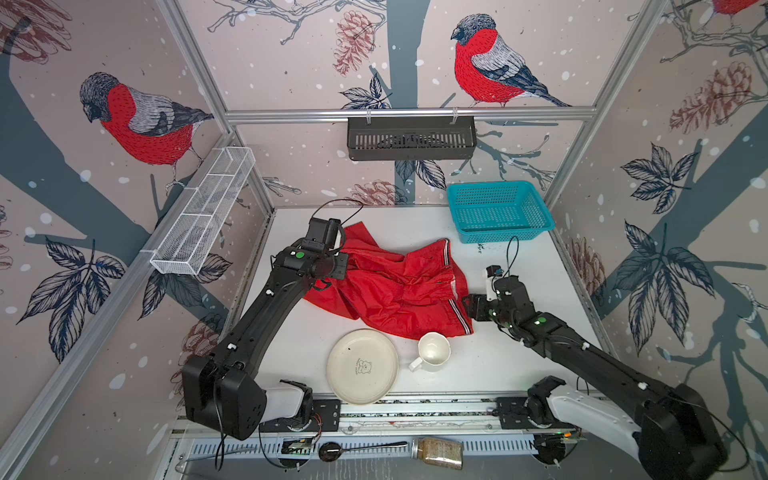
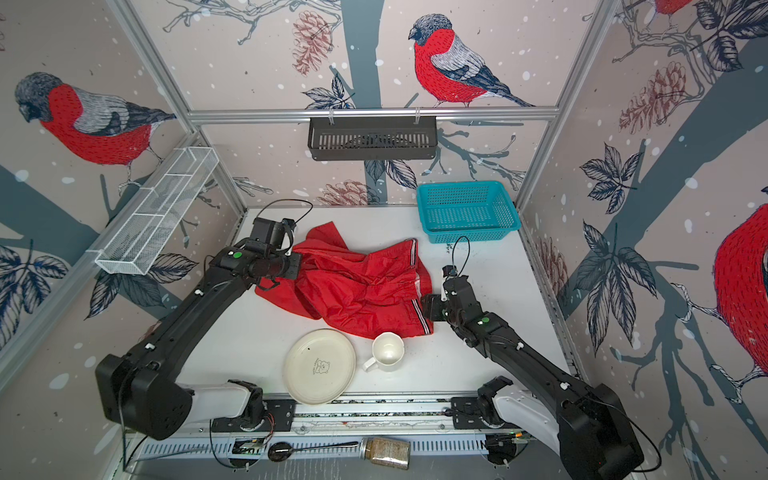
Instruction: Fold and stack the trousers
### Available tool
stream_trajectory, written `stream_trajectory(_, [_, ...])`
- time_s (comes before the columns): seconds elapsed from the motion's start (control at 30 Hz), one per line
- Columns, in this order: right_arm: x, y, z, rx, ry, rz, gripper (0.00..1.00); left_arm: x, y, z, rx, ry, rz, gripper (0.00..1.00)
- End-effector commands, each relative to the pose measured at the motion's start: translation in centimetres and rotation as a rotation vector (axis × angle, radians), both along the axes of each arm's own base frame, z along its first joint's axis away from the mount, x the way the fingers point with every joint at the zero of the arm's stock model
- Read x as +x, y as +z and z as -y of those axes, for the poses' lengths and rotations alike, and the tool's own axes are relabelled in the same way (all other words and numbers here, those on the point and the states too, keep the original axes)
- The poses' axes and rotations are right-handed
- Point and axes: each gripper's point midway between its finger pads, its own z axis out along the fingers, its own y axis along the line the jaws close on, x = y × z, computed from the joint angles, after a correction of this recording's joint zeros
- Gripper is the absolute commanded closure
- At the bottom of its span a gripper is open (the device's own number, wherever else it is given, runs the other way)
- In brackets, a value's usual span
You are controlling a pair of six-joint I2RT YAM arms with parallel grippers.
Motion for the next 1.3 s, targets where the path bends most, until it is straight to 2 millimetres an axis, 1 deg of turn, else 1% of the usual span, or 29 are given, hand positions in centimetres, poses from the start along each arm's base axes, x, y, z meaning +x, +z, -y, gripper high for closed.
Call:
stream_trajectory(0.0, [-0.4,-1.5,-0.2,-0.048,-0.013,-0.038,0.1,0.8,-0.3,1.2,-0.06,-0.029,0.01,0.95])
stream_trajectory(0.07, [0.5,-2.0,0.2,-0.129,-0.031,-0.039,0.09,0.9,-0.8,1.6,-0.072,-0.038,-0.004,0.96])
stream_trajectory(0.1, [1.2,-1.9,0.2,-0.157,-0.032,-0.027,0.09,1.0,-1.0,1.7,-0.078,-0.041,-0.01,0.96])
stream_trajectory(0.13, [2.2,-1.3,0.1,-0.17,-0.037,0.01,0.09,1.0,-1.3,1.8,-0.079,-0.046,-0.019,0.96])
stream_trajectory(0.2, [3.8,0.5,-1.2,-0.128,-0.006,0.093,0.12,1.0,-1.8,1.8,-0.075,-0.047,-0.031,0.96])
stream_trajectory(0.3, [5.7,2.5,-2.9,-0.066,0.067,0.155,0.22,0.9,-2.3,1.8,-0.072,-0.046,-0.041,0.96])
stream_trajectory(0.33, [6.2,1.9,-3.3,-0.053,0.097,0.14,0.25,0.9,-2.4,1.7,-0.071,-0.046,-0.044,0.96])
stream_trajectory(0.4, [6.7,1.6,-4.3,0.005,0.163,0.132,0.27,0.9,-2.7,1.6,-0.07,-0.041,-0.044,0.96])
stream_trajectory(0.47, [7.4,1.1,-4.6,0.009,0.201,0.125,0.3,0.9,-2.8,1.3,-0.073,-0.035,-0.047,0.96])
stream_trajectory(0.53, [8.2,1.0,-4.8,-0.01,0.238,0.137,0.33,0.9,-3.0,1.1,-0.075,-0.031,-0.051,0.96])
stream_trajectory(0.63, [8.9,0.7,-5.6,0.025,0.293,0.14,0.35,1.0,-3.2,1.1,-0.077,-0.03,-0.056,0.96])
stream_trajectory(0.73, [9.0,0.1,-7.2,0.064,0.372,0.135,0.36,1.2,-3.3,0.9,-0.075,-0.026,-0.058,0.96])
stream_trajectory(0.87, [9.4,-1.5,-8.0,0.059,0.415,0.103,0.41,1.3,-3.5,0.8,-0.079,-0.024,-0.066,0.96])
stream_trajectory(0.93, [9.4,-1.4,-8.5,0.076,0.431,0.101,0.48,1.4,-3.6,0.7,-0.076,-0.02,-0.068,0.97])
stream_trajectory(1.0, [9.2,-1.2,-8.8,0.076,0.438,0.106,0.59,1.4,-3.5,0.6,-0.076,-0.018,-0.07,0.97])
stream_trajectory(1.1, [9.1,-0.7,-8.2,0.051,0.407,0.129,0.82,1.6,-3.4,0.4,-0.072,-0.015,-0.068,0.97])
stream_trajectory(1.17, [9.3,0.0,-7.5,0.044,0.382,0.143,0.94,1.8,-3.3,0.3,-0.063,-0.011,-0.068,0.97])
stream_trajectory(1.2, [9.3,0.3,-7.1,0.036,0.366,0.144,0.96,1.9,-3.2,0.1,-0.055,-0.006,-0.067,0.98])
stream_trajectory(1.27, [9.1,1.5,-6.2,0.008,0.328,0.156,0.96,2.1,-2.9,-0.4,-0.03,0.011,-0.06,0.98])
